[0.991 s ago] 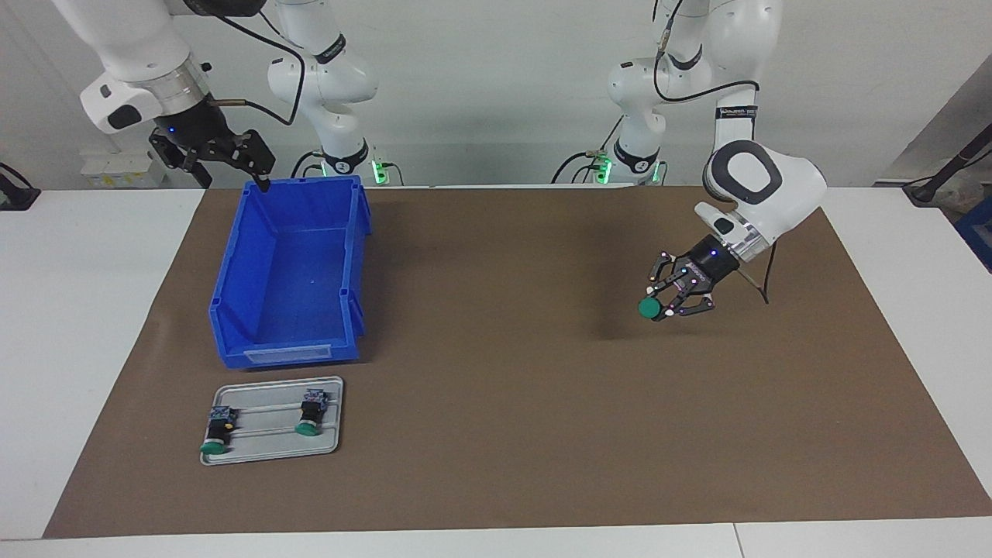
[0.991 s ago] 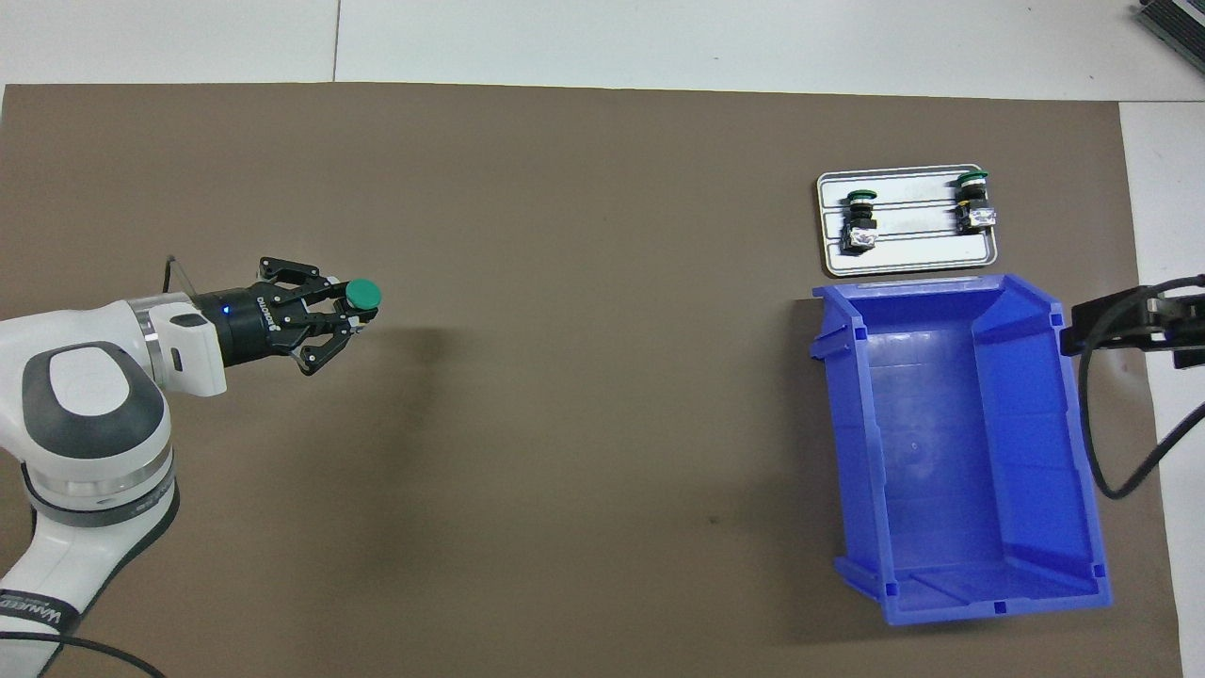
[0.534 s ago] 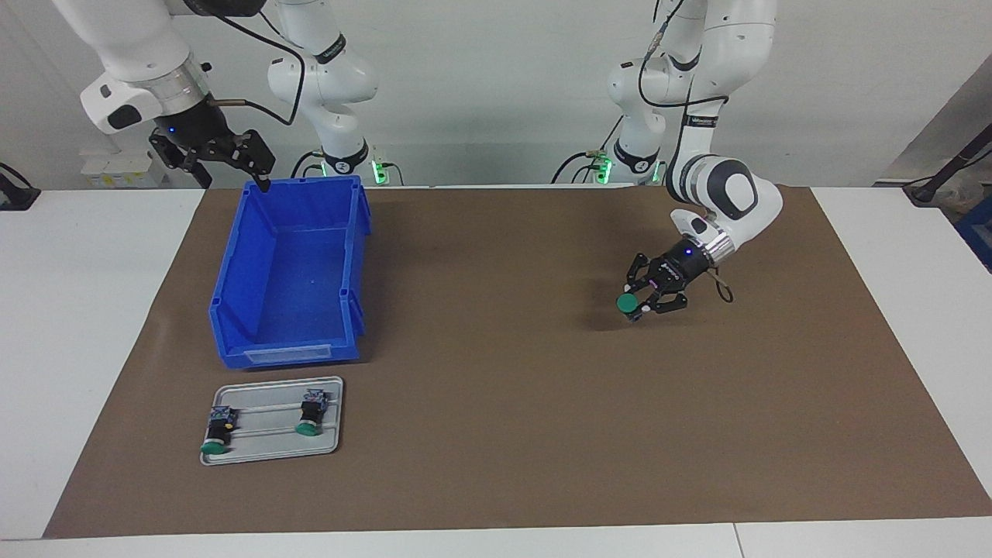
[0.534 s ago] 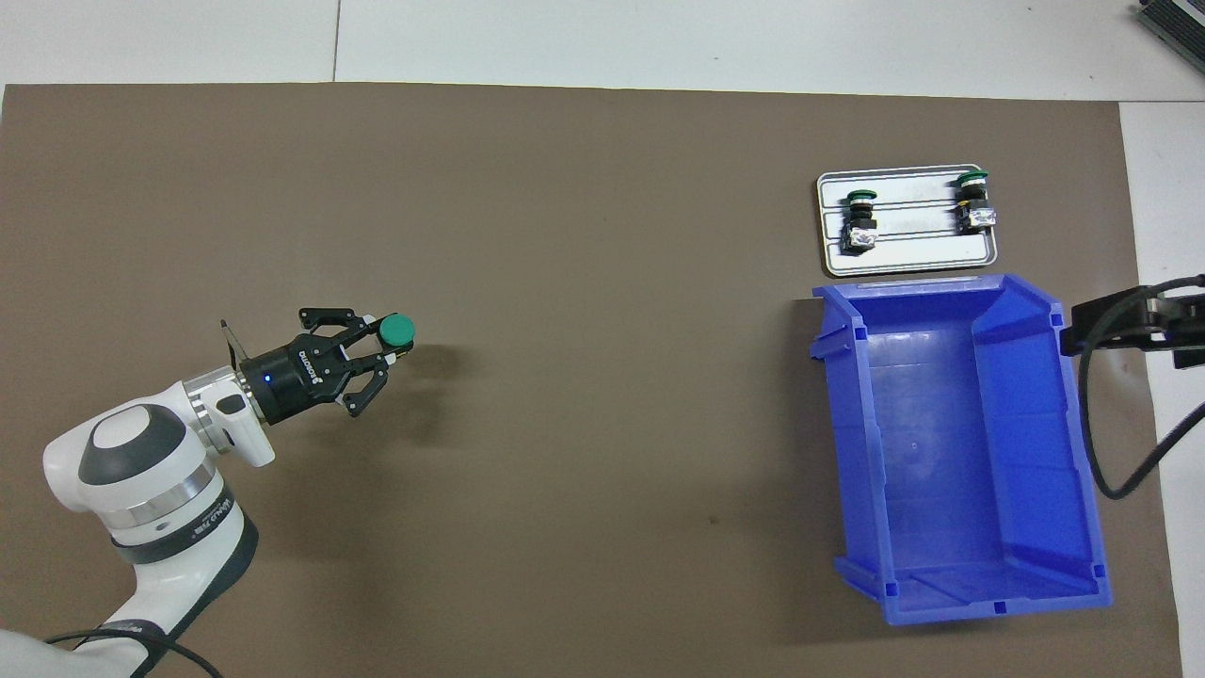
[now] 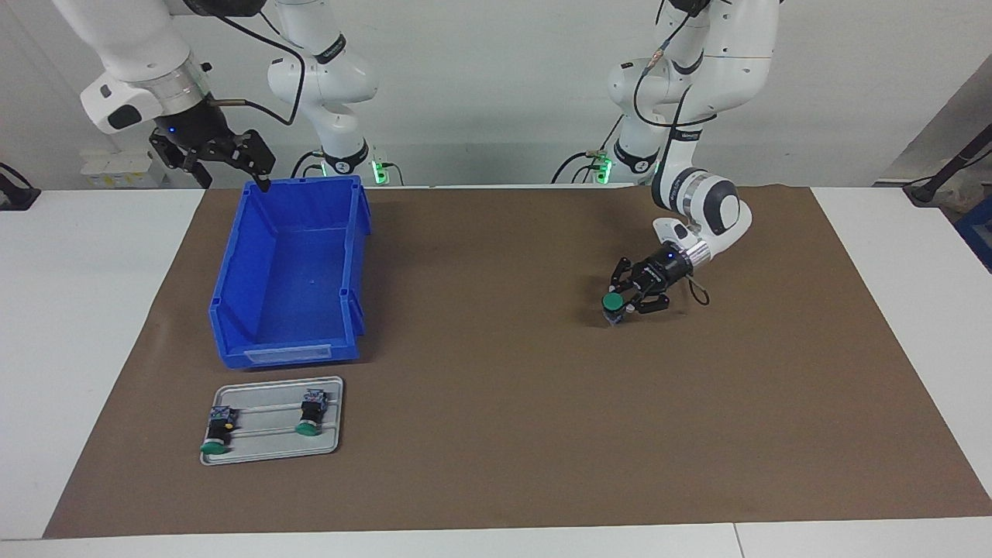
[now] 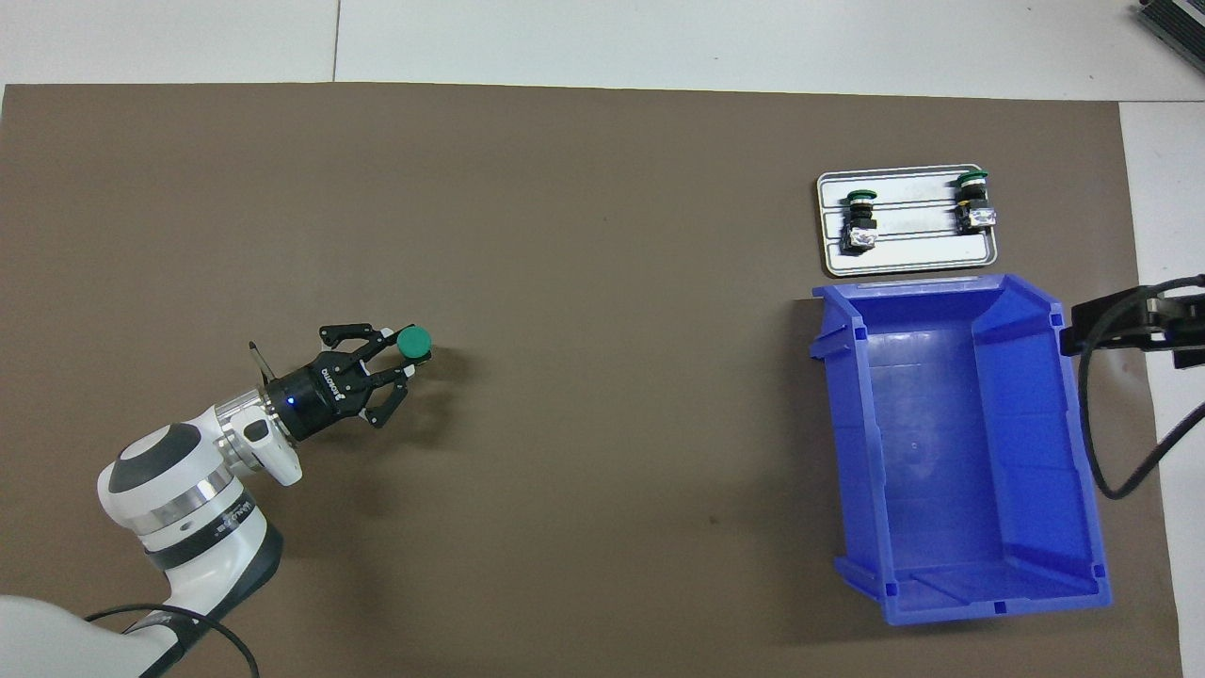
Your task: Place and press button with both arms
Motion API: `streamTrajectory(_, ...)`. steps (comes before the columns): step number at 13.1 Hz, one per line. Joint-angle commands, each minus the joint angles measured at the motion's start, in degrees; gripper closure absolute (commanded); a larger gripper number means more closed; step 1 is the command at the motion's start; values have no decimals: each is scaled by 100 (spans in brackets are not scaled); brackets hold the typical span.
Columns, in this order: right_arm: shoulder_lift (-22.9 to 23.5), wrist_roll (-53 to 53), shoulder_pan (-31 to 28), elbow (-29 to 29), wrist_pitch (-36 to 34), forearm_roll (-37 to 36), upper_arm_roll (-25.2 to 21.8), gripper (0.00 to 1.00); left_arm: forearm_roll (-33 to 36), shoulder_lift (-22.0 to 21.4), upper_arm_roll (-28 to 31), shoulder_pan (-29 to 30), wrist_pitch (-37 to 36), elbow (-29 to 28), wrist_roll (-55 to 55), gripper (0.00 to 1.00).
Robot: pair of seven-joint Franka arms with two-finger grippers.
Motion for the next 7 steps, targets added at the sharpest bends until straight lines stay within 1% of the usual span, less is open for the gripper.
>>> streamTrajectory(1,-66,74,25,-78,-11,131,-39,1,-193,-139,-6,58,-314,-287,396,100)
streamTrajectory(3,-66,74,25,-78,-11,131,-39,1,-246,-148,-6,49,-411,-314,379,100)
streamTrajectory(4,-66,74,25,-69,-11,131,-39,1,-246,-157,-6,58,-498,-314,370,98)
streamTrajectory(5,-66,74,25,-69,-11,131,-39,1,-246,-166,-6,49,-543,-340,370,91)
streamTrajectory(6,-66,74,25,-69,-11,131,-39,1,-246,-175,-6,49,-560,-358,370,58)
streamTrajectory(7,-66,74,25,-78,-11,131,-39,1,-246,-192,3,49,-578,-419,370,44)
